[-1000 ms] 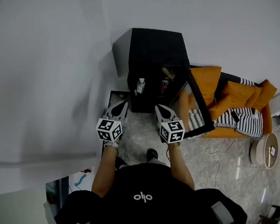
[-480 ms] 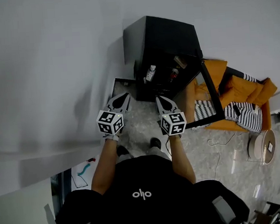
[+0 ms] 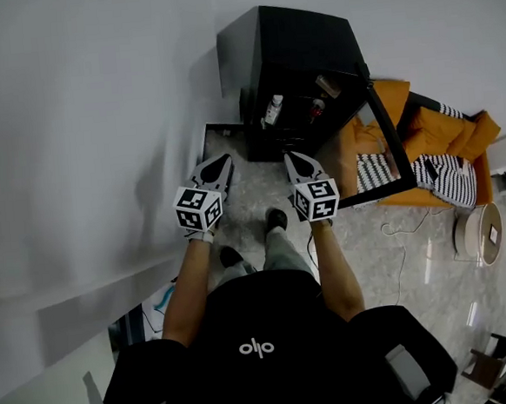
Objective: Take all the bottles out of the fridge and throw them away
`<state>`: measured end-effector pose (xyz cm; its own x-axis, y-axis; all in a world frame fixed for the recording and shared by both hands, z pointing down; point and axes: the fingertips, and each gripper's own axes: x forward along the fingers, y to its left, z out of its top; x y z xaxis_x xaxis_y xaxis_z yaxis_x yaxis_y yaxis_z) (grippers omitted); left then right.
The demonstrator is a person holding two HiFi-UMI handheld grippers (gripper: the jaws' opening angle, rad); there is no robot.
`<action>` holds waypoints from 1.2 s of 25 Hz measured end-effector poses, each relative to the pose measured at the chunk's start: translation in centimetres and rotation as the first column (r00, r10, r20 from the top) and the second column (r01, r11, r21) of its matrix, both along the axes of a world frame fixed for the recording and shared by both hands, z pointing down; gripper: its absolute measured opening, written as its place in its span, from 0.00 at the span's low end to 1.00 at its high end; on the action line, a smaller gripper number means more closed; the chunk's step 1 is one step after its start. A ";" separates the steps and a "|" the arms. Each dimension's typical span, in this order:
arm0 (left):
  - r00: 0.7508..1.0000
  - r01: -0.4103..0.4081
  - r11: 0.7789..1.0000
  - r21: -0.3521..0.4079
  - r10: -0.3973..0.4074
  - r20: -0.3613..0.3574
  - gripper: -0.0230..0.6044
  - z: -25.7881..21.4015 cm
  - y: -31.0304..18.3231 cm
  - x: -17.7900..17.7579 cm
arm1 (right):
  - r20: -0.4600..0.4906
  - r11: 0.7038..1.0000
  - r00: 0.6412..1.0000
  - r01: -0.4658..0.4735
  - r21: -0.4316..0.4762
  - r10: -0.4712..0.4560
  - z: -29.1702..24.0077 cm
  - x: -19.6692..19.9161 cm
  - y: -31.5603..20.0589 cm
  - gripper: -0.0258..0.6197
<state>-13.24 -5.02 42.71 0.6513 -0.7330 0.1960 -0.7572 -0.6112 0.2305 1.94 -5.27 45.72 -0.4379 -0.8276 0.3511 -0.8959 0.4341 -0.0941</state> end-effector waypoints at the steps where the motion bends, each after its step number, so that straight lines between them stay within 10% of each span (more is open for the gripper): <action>1: 1.000 0.001 1.000 -0.004 -0.001 -0.001 0.04 0.2 -0.4 0.3 | -0.007 1.000 1.000 -0.001 0.001 0.001 0.3 0.4 -0.6 0.05; 22: 0.996 -0.052 0.998 -0.033 0.054 0.067 0.04 8.7 -15.4 12.5 | -0.054 0.996 0.996 0.070 -0.049 -0.073 13.4 8.3 -17.8 0.06; 30: 0.996 -0.055 0.998 -0.011 0.055 0.076 0.04 16.8 -20.1 13.8 | -0.051 0.991 0.991 0.122 -0.061 -0.125 24.0 7.8 -25.0 0.43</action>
